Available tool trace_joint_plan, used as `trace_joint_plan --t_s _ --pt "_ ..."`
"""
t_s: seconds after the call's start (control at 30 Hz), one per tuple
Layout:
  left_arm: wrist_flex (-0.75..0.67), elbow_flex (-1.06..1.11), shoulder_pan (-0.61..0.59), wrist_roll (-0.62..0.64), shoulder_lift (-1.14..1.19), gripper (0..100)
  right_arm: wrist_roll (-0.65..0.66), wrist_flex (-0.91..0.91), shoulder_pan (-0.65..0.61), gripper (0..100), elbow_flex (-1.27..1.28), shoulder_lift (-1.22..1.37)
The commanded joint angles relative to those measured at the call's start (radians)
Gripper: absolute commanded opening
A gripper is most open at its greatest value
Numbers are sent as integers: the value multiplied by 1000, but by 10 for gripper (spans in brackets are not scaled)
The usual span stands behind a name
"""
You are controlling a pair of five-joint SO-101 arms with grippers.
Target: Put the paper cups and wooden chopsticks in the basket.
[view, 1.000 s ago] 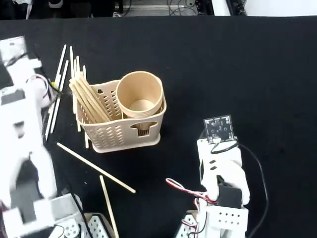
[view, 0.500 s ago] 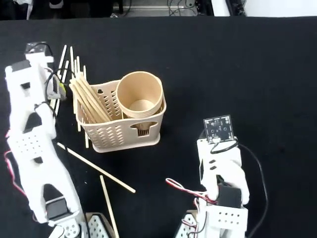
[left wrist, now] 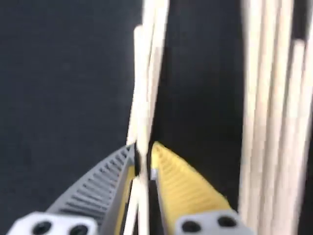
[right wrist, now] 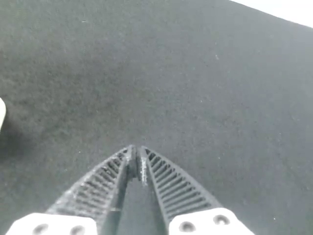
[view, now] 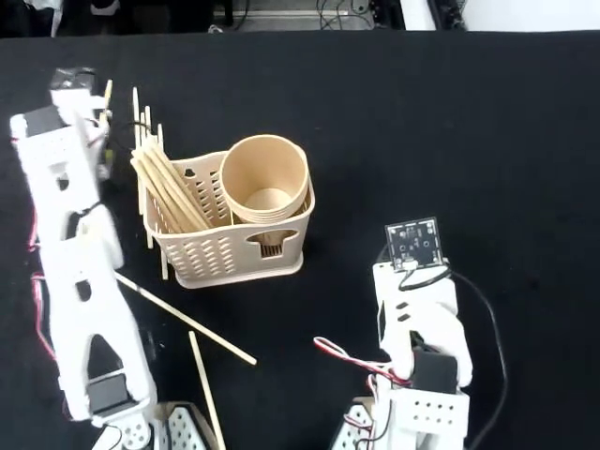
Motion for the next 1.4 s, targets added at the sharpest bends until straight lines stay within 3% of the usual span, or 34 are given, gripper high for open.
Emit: trace_joint_plan --t_s 0.0,0.23,0.4,0.77,1.0,1.37 --pt "12 -56 -59 41 -91 27 9 -12 -11 15 -4 -35" --pt "15 -51 -79 132 -209 27 9 -12 -11 15 -4 -35" --pt "15 76 -77 196 -361 27 9 -14 -11 15 -4 -31" --pt "-9 863 -77 290 -1120 27 9 -14 -12 15 -4 -30" --pt "-206 1221 -61 295 -1620 27 9 -14 -12 15 -4 -30" --pt "-724 1910 226 296 -2539 28 9 -14 -12 15 -4 -27"
